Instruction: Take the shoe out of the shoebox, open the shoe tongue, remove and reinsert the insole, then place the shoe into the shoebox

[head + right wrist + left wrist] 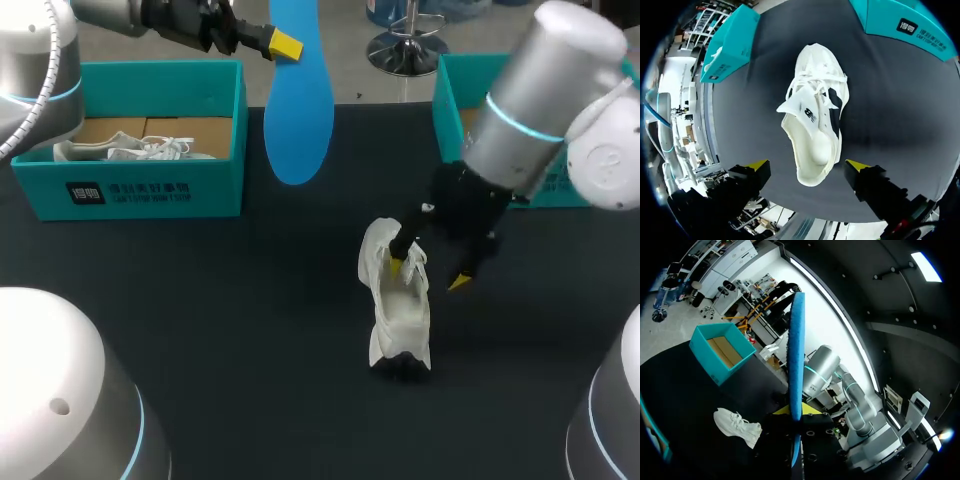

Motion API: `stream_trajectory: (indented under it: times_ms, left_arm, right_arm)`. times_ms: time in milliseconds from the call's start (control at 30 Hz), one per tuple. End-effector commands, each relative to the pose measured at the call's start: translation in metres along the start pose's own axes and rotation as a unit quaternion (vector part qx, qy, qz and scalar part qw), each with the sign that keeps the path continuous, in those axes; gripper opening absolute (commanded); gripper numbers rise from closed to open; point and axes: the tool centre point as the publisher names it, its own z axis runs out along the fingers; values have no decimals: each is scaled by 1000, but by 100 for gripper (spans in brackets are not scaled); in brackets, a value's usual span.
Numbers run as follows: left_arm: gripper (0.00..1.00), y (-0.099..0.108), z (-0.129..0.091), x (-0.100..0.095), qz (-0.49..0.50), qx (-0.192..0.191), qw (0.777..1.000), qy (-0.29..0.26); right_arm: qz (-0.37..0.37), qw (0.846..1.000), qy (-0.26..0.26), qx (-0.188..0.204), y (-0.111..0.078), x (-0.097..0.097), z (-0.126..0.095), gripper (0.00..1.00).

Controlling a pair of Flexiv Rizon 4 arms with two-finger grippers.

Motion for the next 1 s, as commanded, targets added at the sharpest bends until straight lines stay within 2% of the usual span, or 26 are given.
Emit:
stream_trajectory:
  times_ms: [33,233,267,367,433,567,800,900,1000]
  left_arm:
    - [0,1,0,0,1,1,1000,0]
    - [0,1,0,0,1,1,1000,0]
    - [0,1,0,0,1,1,1000,0]
    - [0,1,0,0,1,1,1000,0]
    - [0,1,0,0,1,1,1000,0]
    - [0,1,0,0,1,1,1000,0]
    - [0,1,0,0,1,1,1000,0]
    - [0,1,0,0,1,1,1000,0]
    - [0,1,0,0,1,1,1000,0]
  right_arm:
    - [-74,987,142,10,3,-2,-28,100]
    - [-101,960,251,-75,10,27,-66,100]
    - [-99,948,282,-107,12,31,-75,100]
    - [-89,926,331,-160,15,41,-90,100]
    - [-78,917,340,-191,16,47,-95,100]
    - [-57,886,398,-232,19,59,-106,100]
    - [-35,854,458,-245,31,79,-114,100]
    - [-42,850,468,-239,35,94,-117,100]
    - [-57,859,457,-225,39,107,-117,100]
